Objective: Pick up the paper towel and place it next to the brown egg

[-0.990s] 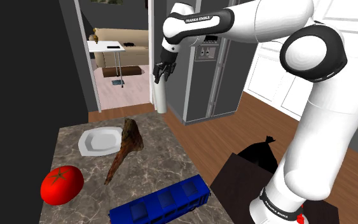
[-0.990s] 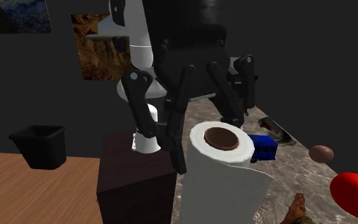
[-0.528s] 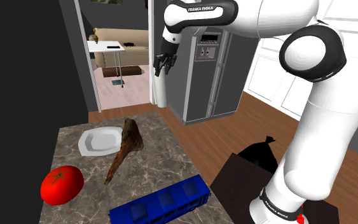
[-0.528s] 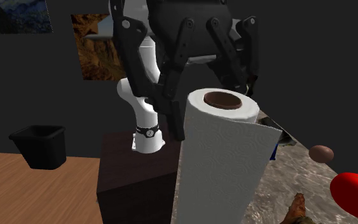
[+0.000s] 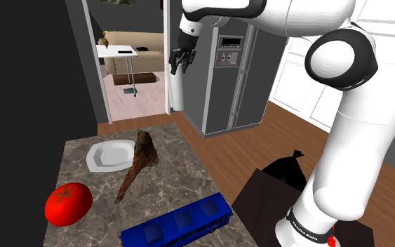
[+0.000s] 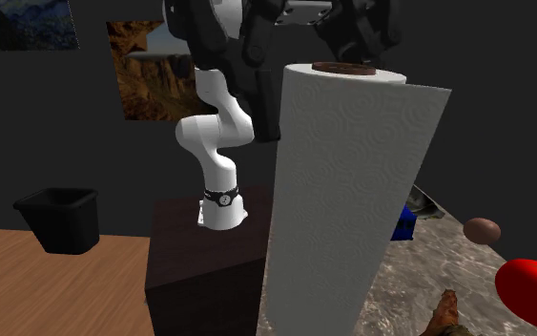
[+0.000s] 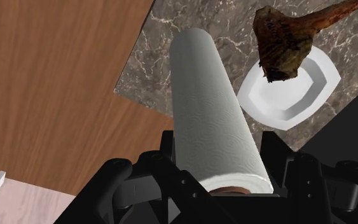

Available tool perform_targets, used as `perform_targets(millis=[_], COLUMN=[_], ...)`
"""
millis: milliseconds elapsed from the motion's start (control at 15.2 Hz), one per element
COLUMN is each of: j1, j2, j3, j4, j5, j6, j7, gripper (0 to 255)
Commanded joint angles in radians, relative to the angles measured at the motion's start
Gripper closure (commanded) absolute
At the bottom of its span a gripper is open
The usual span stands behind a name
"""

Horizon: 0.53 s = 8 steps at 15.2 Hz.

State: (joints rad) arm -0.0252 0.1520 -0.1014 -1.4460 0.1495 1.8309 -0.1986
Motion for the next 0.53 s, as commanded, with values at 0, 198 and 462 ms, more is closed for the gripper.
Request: perform_targets(millis=[0,198,462], j1=[-0.001,-0.003,-0.006], j2=[0.009,0.023,0.049], j3=[0.000,-0.001,-0.002], j4=[0.038,0.099,0.189], j5=[0.000,0.001,0.003], j6=[-0.029,-0.076,-0.141], j7=[0.003,0.008,0.014], gripper=[255,255,255])
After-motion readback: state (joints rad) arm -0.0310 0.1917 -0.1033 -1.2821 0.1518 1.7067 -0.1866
